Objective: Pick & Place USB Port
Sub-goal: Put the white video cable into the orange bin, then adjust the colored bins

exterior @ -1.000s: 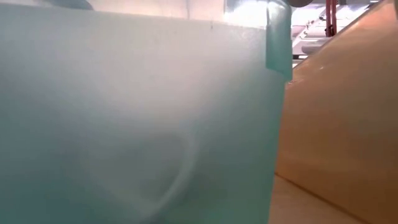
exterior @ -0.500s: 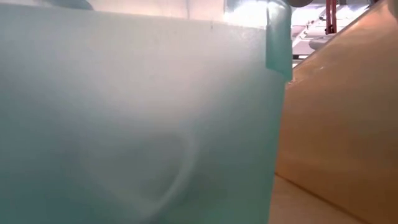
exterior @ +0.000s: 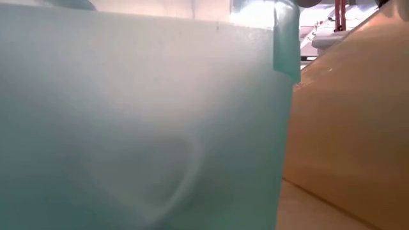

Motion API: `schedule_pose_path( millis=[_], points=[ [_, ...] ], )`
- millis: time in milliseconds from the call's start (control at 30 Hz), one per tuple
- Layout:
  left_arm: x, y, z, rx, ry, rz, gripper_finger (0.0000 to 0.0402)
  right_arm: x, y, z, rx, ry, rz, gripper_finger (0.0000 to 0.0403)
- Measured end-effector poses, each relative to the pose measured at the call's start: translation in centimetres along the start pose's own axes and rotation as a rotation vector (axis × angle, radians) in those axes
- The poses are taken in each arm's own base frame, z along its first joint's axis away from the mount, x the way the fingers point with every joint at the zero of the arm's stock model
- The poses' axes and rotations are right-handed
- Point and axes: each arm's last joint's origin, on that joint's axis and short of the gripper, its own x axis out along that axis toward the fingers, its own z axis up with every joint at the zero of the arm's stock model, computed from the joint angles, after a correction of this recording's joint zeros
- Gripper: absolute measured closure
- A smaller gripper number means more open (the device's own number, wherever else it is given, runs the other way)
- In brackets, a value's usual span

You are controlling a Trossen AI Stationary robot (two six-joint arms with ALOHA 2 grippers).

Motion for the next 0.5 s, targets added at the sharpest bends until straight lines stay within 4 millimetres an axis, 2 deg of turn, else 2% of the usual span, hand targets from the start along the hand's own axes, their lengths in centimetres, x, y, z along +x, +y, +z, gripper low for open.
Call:
schedule_pose_path(
  millis=[333, 500],
  points=[
    [0.01, -0.02, -0.03, 0.0, 0.006, -0.002, 0.0309, 0.02, 0.14, 0.15, -0.015, -0.005, 0.01, 0.0165],
    [0.0, -0.02, -0.03, -0.001, 0.007, -0.003, 0.0309, -0.89, 0.41, 0.14, -0.036, 0.012, 0.052, 0.0146]
  ],
)
